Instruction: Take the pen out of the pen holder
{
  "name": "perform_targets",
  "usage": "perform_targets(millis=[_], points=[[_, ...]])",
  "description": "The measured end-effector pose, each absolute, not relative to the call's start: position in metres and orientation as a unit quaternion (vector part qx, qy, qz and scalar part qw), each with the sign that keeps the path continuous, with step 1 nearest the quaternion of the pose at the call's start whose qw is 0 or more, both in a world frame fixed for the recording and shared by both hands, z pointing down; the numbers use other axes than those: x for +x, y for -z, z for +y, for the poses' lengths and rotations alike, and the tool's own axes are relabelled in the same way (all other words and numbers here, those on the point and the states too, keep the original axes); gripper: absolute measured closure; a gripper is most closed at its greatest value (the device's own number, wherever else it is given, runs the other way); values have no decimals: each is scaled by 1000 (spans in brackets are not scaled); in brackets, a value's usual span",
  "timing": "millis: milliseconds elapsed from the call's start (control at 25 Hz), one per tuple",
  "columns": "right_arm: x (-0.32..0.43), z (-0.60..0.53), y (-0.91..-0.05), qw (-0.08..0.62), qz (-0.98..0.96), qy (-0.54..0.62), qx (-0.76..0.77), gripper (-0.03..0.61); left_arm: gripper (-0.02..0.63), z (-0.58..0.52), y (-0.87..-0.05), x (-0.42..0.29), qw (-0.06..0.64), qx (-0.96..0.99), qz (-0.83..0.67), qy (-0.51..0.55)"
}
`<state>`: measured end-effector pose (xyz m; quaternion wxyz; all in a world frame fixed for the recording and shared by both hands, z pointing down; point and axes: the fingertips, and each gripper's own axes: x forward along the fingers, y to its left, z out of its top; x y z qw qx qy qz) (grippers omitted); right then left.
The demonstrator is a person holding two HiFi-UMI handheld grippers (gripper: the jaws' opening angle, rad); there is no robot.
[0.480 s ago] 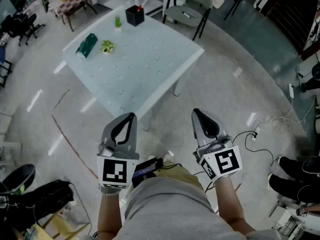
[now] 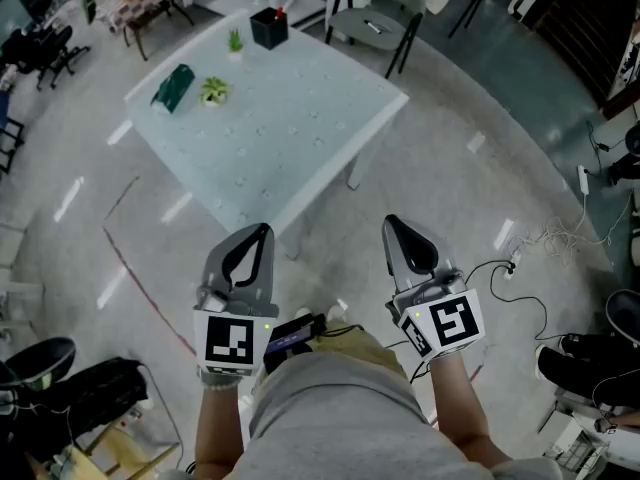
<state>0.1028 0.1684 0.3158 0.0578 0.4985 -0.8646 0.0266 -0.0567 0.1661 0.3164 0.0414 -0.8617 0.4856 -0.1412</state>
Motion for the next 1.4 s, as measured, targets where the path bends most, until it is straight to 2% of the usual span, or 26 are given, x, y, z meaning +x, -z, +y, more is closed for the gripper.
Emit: perform_targets(millis=[400, 480, 600, 760, 1400], points=[[107, 170, -314, 39, -866, -46, 497, 578, 604, 167, -312, -53, 36, -861, 492, 126], [108, 170, -314, 35, -867, -49, 495, 578, 579, 167, -312, -50, 36, -861, 491, 126], [108, 171, -314, 32, -871, -52, 488, 520, 536, 167, -312, -46, 37, -861, 491, 128], [113, 173, -314, 31, -875, -54, 480, 489, 520, 170, -311, -39, 35, -860, 494, 124], [151, 182, -319, 27, -884, -47, 465, 480, 509, 182, -306, -11, 45, -849, 514, 116]])
